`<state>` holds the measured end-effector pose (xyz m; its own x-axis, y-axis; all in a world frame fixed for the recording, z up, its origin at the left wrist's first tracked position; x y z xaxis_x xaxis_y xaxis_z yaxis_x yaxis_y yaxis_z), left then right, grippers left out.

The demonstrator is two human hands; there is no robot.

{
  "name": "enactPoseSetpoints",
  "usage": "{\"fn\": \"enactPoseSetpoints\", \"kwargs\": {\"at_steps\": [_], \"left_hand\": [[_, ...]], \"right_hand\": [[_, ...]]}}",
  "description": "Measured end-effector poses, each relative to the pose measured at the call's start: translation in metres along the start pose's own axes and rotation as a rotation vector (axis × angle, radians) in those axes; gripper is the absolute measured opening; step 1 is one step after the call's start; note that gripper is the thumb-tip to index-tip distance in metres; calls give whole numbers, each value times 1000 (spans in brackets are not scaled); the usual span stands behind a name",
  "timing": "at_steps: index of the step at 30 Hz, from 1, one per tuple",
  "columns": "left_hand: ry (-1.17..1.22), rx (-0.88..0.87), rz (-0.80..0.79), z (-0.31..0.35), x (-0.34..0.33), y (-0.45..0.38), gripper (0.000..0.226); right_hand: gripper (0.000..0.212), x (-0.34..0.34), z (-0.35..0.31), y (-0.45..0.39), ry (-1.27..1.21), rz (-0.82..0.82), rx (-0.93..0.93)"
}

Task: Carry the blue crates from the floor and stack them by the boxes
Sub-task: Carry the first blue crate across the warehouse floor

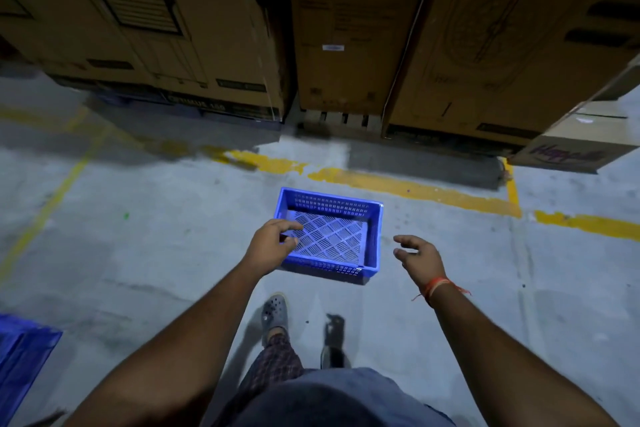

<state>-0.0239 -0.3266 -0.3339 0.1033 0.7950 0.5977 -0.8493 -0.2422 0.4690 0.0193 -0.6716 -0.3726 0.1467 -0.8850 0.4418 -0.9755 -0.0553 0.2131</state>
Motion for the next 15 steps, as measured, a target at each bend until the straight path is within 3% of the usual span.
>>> {"fn": "enactPoseSetpoints", "kwargs": {"at_steps": [15], "left_hand": [[191,50,49,7,-14,69,26]], "right_hand": [[27,8,-18,47,10,-81,96]]}}
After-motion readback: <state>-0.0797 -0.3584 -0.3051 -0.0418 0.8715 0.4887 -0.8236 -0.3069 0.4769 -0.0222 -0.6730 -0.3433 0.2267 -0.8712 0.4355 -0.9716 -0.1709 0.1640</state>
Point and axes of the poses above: each hand's wrist, its own y-axis away from the middle knuckle, its own x-axis out of the back of the hand, z = x × y, the point moved 10 cm from there along -y, towards the middle knuckle, and after that the axes turned 15 degrees about x, right-handed, at the moved point
